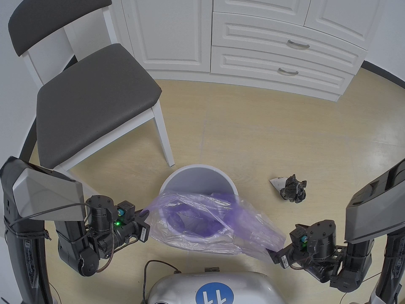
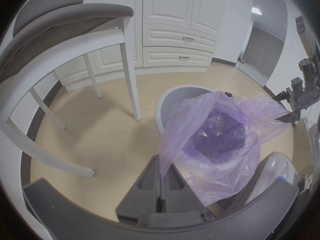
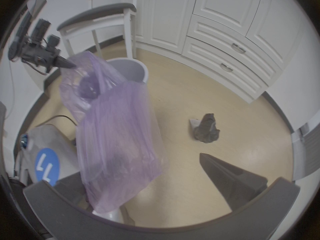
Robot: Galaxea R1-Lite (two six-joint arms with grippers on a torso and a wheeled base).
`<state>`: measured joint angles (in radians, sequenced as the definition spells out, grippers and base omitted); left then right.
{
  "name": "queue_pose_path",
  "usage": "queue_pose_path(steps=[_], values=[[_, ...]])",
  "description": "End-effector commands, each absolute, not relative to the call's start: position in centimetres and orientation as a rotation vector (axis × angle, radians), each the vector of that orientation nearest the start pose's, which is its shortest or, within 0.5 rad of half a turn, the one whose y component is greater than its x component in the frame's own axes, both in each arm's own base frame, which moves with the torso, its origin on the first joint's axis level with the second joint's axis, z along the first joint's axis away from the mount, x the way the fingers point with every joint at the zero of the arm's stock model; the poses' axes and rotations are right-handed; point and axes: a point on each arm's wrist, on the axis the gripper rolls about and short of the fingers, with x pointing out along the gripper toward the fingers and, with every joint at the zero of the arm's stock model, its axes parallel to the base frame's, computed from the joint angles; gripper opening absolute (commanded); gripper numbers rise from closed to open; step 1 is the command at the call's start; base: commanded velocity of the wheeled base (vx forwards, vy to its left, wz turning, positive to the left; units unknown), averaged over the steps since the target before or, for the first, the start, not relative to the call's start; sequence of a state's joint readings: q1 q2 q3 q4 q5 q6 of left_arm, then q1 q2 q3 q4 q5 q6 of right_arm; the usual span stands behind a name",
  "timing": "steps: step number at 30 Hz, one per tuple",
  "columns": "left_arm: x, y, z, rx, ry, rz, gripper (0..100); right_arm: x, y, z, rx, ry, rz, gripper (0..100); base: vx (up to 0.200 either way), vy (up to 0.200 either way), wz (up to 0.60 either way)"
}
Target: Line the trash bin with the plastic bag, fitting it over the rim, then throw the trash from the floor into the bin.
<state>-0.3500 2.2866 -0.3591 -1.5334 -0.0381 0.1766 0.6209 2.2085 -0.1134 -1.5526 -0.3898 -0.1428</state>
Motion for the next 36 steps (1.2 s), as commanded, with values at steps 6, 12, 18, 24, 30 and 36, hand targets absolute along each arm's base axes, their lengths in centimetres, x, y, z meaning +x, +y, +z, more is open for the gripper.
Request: queue_pose_path(steps=[6,12,18,24,30,36], values=[[28.4,-10.2,-0.1,0.220,0.352,-0.410,0,18.8,9.3,5.7,-0.201,0.311,0.513,100,0.000,0.000,0.00],[28.3,-10.2,-0.2,0.221,0.356,-0.409,0,18.6,8.4,7.4,-0.100,0.247,0.572,100,0.000,0.000,0.00],[28.3,-10.2,-0.4,0.223,0.361,-0.411,0,18.5,8.1,8.1,-0.090,0.218,0.562,100,0.000,0.000,0.00],[28.4,-10.0,-0.7,0.225,0.373,-0.400,0,19.2,7.8,6.5,-0.097,0.297,0.549,100,0.000,0.000,0.00],[28.2,-9.8,-1.6,0.237,0.410,-0.401,0,20.4,6.3,3.9,-0.053,0.419,0.623,100,0.000,0.000,0.00],[28.6,-9.4,-2.6,0.239,0.434,-0.388,0,21.1,5.2,1.0,-0.075,0.531,0.637,100,0.000,0.000,0.00]])
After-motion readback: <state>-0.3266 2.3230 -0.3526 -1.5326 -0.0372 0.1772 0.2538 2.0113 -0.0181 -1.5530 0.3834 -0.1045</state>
